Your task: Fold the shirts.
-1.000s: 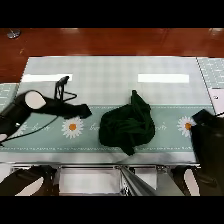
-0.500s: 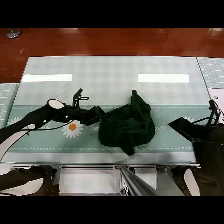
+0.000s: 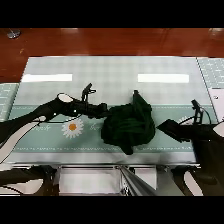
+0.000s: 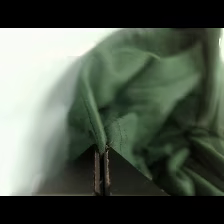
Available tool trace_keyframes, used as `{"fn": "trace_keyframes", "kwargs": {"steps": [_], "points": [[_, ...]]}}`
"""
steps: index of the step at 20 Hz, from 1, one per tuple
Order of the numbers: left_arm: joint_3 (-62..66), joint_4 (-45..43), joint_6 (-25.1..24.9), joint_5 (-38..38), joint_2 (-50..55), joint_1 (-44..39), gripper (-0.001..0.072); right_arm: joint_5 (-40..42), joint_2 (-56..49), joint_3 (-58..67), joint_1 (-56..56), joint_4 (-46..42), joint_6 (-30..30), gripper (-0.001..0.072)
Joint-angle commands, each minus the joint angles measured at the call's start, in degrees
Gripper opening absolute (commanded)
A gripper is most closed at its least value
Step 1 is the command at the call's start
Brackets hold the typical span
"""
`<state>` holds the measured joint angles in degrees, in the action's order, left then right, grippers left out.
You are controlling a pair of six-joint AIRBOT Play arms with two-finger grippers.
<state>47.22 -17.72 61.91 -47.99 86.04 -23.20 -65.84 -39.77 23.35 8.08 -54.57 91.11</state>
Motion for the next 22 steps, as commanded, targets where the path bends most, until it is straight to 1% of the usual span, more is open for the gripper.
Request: {"fn": "trace_keyframes", "kwargs": {"steps": [1,4,10,12,17,18,19,20,21,22], "points": [[2.1,0.2,-2.9,-2.1,0.3,0.3,0.0023,2.8,-5.4,0.0,-4.5,6.0,-1.3,0.0622],[2.1,0.2,-2.9,-2.2,0.3,0.4,0.0023,5.8,-10.2,0.1,-8.2,10.1,-2.7,0.0622],[2.1,0.2,-2.9,-2.2,0.3,0.4,0.0023,9.4,-17.3,0.2,-13.6,25.7,-11.4,0.0622],[2.1,0.2,-2.9,-2.2,0.3,0.4,0.0023,9.8,-18.9,0.5,-13.9,27.7,-12.6,0.0622],[2.1,0.2,-2.9,-2.6,0.3,0.4,0.0023,9.7,-22.8,4.2,-13.9,28.8,-13.5,0.0622],[2.1,0.2,-2.9,-2.6,0.3,0.4,0.0023,9.3,-23.7,4.9,-13.9,28.7,-13.9,0.0608],[2.1,0.2,-2.9,-2.7,0.3,0.4,0.0023,8.9,-24.4,5.6,-13.9,28.7,-14.8,0.0476],[2.1,0.2,-2.9,-2.8,0.3,0.4,0.0023,8.4,-24.9,6.3,-13.9,28.5,-15.5,0.0242],[2.2,0.2,-2.9,-2.8,0.3,0.5,0.0023,7.7,-25.1,7.1,-13.9,28.5,-17.7,0.0022],[2.2,0.2,-2.9,-3.1,0.2,1.1,0.0023,6.6,-25.0,8.5,-13.8,27.9,-18.5,0.0023]]}}
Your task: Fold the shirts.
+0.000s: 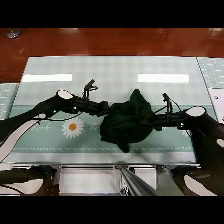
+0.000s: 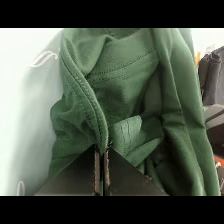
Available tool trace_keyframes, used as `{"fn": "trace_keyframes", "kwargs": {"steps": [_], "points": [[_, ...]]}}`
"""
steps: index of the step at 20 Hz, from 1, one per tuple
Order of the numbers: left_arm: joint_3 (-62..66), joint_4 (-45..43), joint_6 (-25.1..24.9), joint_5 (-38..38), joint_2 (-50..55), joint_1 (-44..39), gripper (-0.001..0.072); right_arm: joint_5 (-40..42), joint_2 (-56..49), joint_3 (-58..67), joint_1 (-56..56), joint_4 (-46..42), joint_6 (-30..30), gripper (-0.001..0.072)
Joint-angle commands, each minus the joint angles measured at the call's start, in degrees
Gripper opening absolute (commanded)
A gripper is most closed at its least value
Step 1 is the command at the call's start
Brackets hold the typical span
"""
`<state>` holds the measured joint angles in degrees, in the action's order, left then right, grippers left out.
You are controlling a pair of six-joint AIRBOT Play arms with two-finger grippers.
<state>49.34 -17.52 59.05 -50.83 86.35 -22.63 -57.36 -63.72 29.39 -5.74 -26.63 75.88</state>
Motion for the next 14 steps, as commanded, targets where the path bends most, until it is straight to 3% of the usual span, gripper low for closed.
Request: {"fn": "trace_keyframes", "kwargs": {"steps": [1,7,11,14], "points": [[0.3,0.0,0.0,-1.0,-0.3,1.5,0.0023,-4.1,-1.1,5.1,0.0,-2.7,-3.2,0.0022],[11.2,0.5,0.2,-3.7,-11.0,12.1,0.0022,-17.4,-1.1,40.1,0.0,-25.8,6.3,0.0022],[23.4,0.6,0.8,-3.6,-20.5,17.5,0.0022,-25.8,-1.0,63.4,-0.1,-31.3,8.5,0.0022],[30.0,0.6,1.2,-3.6,-26.2,20.1,0.0022,-31.8,0.1,70.5,-0.1,-32.6,8.6,0.0022]]}}
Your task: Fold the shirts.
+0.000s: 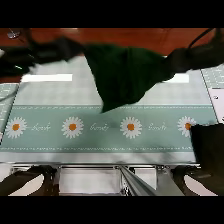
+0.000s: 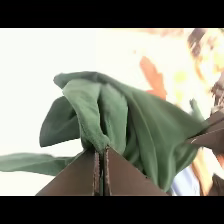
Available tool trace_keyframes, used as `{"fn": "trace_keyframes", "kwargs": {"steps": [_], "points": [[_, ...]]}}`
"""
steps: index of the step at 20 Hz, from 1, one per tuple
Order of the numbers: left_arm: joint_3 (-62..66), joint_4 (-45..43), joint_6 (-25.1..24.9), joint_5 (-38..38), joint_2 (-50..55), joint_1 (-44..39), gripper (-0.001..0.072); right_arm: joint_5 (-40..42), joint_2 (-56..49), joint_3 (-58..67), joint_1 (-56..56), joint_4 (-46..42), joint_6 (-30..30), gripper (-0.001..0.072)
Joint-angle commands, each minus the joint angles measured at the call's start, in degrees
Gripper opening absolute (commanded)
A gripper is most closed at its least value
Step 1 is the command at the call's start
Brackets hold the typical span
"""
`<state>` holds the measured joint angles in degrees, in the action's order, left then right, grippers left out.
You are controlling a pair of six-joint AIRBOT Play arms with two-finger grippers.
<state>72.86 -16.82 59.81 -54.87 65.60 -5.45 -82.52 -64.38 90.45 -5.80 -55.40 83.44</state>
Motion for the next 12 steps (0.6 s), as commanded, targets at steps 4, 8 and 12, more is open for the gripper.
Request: {"fn": "trace_keyframes", "kwargs": {"steps": [4,8,12], "points": [[9.0,-0.1,0.4,1.3,-12.2,5.7,0.0022,-8.9,6.7,9.9,0.0,-12.2,2.1,0.0022],[9.0,-0.3,0.4,-0.2,-18.8,8.4,0.0022,-12.8,13.0,9.9,0.0,-18.4,3.3,0.0023],[9.0,-7.9,2.6,-6.0,-24.1,8.4,0.0022,-17.5,16.3,9.9,0.0,-18.7,3.7,0.0022]]}}
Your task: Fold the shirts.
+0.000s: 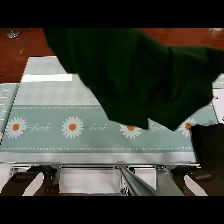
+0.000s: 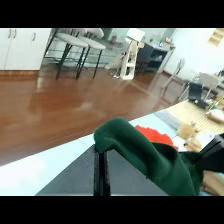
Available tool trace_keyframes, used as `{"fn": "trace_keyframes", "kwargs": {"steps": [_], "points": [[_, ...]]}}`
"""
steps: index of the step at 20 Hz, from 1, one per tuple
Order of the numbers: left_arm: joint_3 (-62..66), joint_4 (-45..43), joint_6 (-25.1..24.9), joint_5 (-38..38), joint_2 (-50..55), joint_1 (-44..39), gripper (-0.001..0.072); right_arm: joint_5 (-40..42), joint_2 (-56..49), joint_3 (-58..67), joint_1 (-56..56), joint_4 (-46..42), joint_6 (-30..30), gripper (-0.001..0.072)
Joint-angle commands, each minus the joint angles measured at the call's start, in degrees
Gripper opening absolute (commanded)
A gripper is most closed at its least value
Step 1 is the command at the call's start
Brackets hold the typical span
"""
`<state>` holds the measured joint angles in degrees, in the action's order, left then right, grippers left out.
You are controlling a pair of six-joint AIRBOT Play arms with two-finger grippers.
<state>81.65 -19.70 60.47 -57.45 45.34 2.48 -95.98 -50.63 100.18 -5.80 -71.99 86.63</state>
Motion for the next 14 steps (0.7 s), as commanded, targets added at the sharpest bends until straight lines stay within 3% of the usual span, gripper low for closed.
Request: {"fn": "trace_keyframes", "kwargs": {"steps": [1,8,11,14], "points": [[0.2,-8.5,3.7,-4.9,-5.1,0.5,0.0022,-5.1,3.0,0.0,0.0,-2.1,0.7,0.0022],[-3.6,-31.6,15.5,-9.3,-15.4,0.5,0.0022,-6.4,9.6,-14.7,0.0,-2.1,2.5,0.0022],[-12.2,-34.9,19.3,-9.2,-19.5,0.5,0.0022,-2.3,12.8,-26.4,0.0,-1.8,4.2,0.0023],[-24.9,-34.3,20.0,-7.7,-19.6,0.3,0.0022,4.4,12.7,-38.3,0.0,-1.8,4.6,0.0023]]}}
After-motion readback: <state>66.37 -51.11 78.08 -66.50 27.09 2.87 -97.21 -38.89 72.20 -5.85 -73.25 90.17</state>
